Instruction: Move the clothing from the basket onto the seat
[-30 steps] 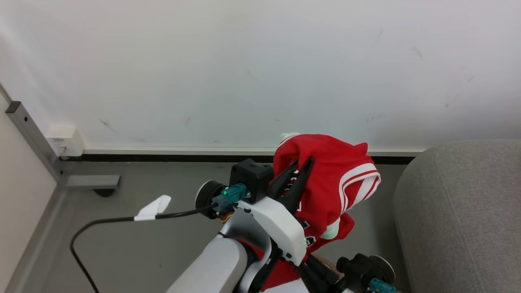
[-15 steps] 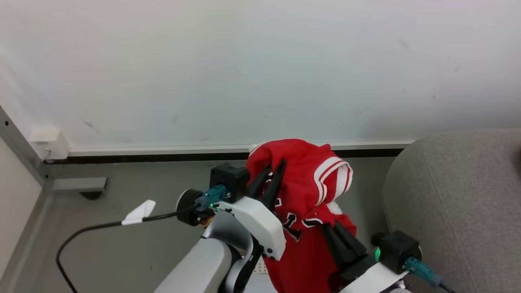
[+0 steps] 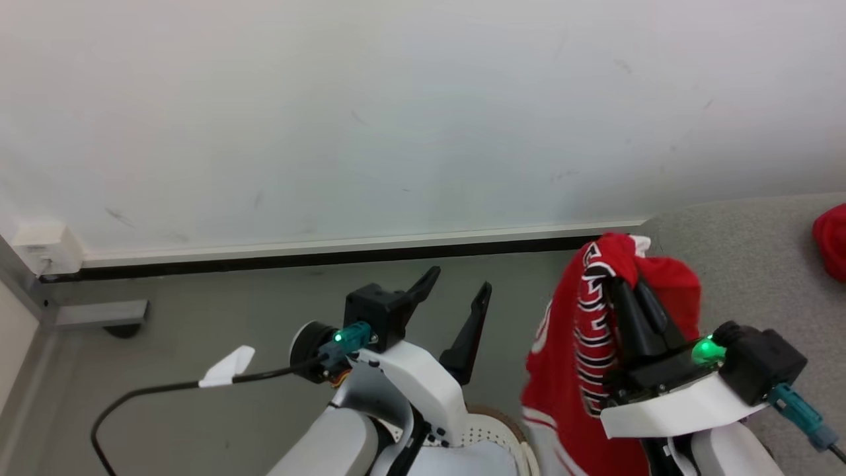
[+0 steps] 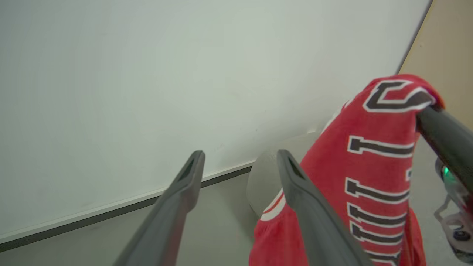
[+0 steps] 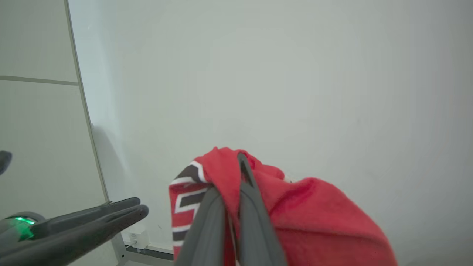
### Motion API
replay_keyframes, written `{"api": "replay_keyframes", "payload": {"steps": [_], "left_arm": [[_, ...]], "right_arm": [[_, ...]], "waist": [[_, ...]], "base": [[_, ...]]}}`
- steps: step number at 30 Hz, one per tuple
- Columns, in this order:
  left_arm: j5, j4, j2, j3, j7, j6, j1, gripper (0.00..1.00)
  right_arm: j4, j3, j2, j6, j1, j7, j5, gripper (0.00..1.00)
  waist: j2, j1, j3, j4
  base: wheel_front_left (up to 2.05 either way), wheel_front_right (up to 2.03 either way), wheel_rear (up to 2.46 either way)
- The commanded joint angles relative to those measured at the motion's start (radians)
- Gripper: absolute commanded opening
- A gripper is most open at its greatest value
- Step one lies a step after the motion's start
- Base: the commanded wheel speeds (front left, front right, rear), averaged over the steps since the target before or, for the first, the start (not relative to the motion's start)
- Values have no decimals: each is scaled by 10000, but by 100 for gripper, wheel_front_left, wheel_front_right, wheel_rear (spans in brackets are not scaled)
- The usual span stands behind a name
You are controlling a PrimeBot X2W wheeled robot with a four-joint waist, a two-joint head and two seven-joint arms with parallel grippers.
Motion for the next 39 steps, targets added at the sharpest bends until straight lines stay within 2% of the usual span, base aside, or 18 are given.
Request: {"api": "replay_keyframes", "payload": {"steps": [1, 9, 17, 31, 39], "left_arm": [[0, -91, 57, -88, 44, -54, 146, 100], [-73, -416, -9, -456, 36, -169, 358, 100], [-108, -526, -36, -634, -78, -162, 405, 100], [-142, -652, -69, -797, -168, -134, 295, 100], [113, -859, 4, -1034, -8, -270, -101, 100]], "right_arm": [[-141, -158, -10, -22, -120, -1, -141, 0], [-624, -850, -10, -22, -422, 1, -621, 0], [-782, -1158, -62, -22, -584, 1, -744, 0], [-1318, -1745, -566, -22, -561, 1, -713, 0], [-1681, -2301, -733, -22, -911, 13, -700, 0]], "waist": [[-1, -1, 1, -61], [-1, -1, 72, -596], [-1, -1, 167, -1444], [-1, -1, 427, -2842], [-1, -1, 1147, -3174]], "base": [[0, 0, 0], [0, 0, 0], [0, 0, 0], [0, 0, 0], [0, 0, 0]]}}
